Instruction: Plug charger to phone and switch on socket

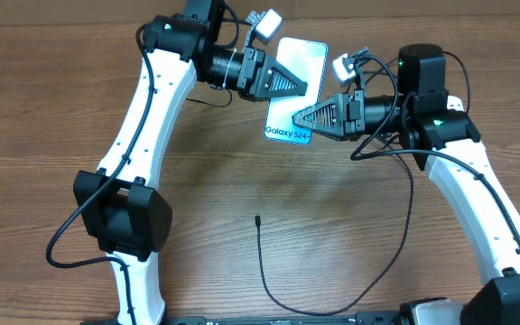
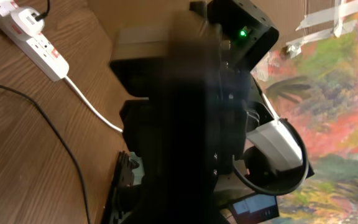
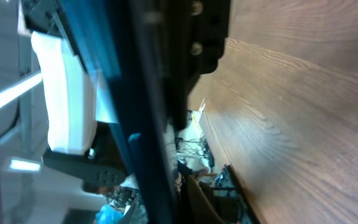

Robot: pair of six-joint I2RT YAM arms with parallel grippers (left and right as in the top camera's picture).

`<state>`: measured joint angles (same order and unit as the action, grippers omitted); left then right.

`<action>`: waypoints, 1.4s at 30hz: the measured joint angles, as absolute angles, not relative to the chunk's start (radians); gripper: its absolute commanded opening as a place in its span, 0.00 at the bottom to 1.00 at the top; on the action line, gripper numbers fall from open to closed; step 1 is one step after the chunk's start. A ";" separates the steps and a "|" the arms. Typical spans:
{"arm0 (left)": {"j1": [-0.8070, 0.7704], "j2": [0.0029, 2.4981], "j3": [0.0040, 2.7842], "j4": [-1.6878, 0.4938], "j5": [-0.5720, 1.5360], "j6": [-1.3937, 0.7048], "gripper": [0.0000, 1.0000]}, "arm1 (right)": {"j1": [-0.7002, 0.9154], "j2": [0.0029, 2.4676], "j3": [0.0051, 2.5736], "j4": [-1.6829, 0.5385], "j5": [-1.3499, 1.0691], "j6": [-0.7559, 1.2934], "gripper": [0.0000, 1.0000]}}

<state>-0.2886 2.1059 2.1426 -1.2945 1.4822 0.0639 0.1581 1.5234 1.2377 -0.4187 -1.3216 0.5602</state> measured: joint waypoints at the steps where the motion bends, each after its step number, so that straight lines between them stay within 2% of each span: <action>1: -0.289 2.106 2.143 -1.296 1.470 0.067 0.04 | 0.157 1.523 1.237 -0.418 -1.309 0.566 0.39; 2: -0.289 2.106 2.144 -1.299 1.454 0.069 0.04 | 0.156 1.523 1.236 -0.416 -1.301 0.569 0.45; 4: -0.289 2.106 2.147 -1.301 1.392 0.062 0.04 | 0.151 1.525 1.235 -0.418 -1.284 0.573 0.66; 6: -0.288 2.106 2.149 -1.312 1.281 0.033 0.04 | 0.150 1.525 1.234 -0.419 -1.272 0.578 0.79; 10: -0.290 2.103 2.159 -1.361 1.076 -0.056 0.04 | 0.152 1.535 1.232 -0.457 -1.208 0.567 0.89; 14: -0.293 2.102 2.162 -1.432 0.738 -0.127 0.04 | 0.146 1.538 1.233 -0.598 -1.120 0.511 1.00; 20: -0.309 2.102 2.138 -1.471 0.390 -0.213 0.04 | 0.146 1.538 1.232 -0.884 -0.796 0.432 1.00; 26: -0.384 2.102 1.991 -1.368 0.263 -0.287 0.04 | 0.146 1.538 1.232 -1.072 -0.443 0.406 1.00; 30: -0.451 2.104 1.849 -1.258 0.199 -0.339 0.04 | 0.146 1.538 1.231 -1.068 -0.331 0.400 1.00; 42: -0.557 2.110 1.709 -1.147 0.053 -0.437 0.06 | 0.146 1.538 1.231 -1.015 -0.268 0.392 1.00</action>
